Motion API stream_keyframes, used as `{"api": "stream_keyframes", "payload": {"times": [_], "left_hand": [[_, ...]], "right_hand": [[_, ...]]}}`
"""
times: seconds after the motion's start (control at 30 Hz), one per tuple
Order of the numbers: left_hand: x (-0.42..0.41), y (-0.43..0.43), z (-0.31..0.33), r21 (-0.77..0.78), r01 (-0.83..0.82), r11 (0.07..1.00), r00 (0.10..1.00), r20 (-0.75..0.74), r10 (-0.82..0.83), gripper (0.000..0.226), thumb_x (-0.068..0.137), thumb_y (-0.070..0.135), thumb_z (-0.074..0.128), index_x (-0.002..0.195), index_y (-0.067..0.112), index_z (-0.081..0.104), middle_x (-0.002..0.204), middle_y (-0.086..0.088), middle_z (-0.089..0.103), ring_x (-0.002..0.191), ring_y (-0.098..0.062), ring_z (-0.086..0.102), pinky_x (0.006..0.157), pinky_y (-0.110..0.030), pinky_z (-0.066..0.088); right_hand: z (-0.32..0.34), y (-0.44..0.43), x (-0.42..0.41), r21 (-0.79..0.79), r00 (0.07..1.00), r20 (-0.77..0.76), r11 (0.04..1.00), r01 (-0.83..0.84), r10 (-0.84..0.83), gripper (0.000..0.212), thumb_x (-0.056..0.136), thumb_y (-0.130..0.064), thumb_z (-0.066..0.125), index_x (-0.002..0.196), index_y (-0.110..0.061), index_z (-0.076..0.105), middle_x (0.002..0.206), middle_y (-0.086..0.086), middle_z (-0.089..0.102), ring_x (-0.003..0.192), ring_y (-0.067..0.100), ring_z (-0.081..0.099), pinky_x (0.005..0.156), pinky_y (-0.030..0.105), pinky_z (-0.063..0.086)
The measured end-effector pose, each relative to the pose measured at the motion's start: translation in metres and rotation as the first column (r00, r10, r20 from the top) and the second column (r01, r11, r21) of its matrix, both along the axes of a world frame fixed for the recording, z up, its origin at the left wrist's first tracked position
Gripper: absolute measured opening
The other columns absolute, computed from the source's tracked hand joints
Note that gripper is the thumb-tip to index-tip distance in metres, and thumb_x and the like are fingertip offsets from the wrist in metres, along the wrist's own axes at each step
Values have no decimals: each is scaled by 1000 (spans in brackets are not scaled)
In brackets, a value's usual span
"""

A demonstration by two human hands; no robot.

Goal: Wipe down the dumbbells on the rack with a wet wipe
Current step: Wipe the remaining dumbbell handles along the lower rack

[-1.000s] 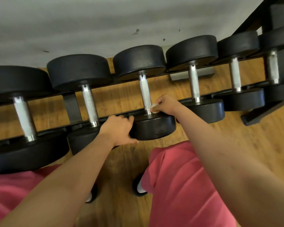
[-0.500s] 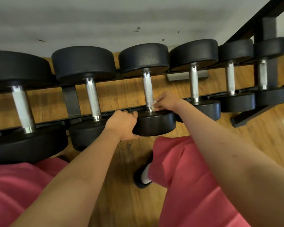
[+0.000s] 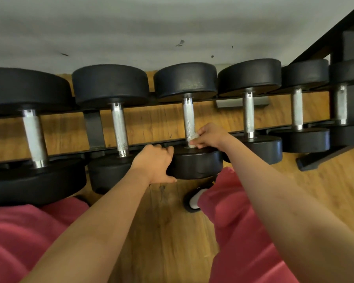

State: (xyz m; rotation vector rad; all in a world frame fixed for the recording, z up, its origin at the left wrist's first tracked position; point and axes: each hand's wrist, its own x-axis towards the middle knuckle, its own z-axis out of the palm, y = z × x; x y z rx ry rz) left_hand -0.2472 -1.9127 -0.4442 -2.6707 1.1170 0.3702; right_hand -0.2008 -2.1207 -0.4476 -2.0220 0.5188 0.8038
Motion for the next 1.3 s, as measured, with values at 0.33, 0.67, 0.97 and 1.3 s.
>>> {"api": "stream_keyframes", "payload": {"times": [0.33,0.67,0.97,1.3], "left_hand": [[0,-1,8,23,-13,1000,1000,-27,14,84,83,74,47,134,8,39,107,-6,63,97,-24,60,67,-33,35],[0,0,6,3,-27,1000,999,-36,27,88,83,76,45,137,7,37,113,-6,64,103,-24,59,73,-33,40],[3,0,7,-38,-168,985,967,-201,158,87,81,74,53,142,15,31,131,-7,56,125,-26,45,105,-38,34],[2,2,4,-96,-187,978,965,-203,164,93,79,75,53,147,17,29,133,-5,56,125,-25,47,103,-37,37]], "right_hand": [[7,2,1,88,998,-24,994,60,-58,54,82,2,73,130,8,50,94,11,65,74,11,66,67,17,57],[10,-13,12,-28,996,94,1000,-5,8,22,90,-1,61,101,-15,49,107,9,56,91,21,59,77,29,52],[0,-31,2,116,999,-33,993,27,-23,19,78,7,74,84,-6,62,69,4,66,61,8,63,60,13,50],[-4,-15,14,81,984,-177,996,30,-16,35,73,-4,82,103,8,69,97,18,73,97,26,71,98,40,52]]}}
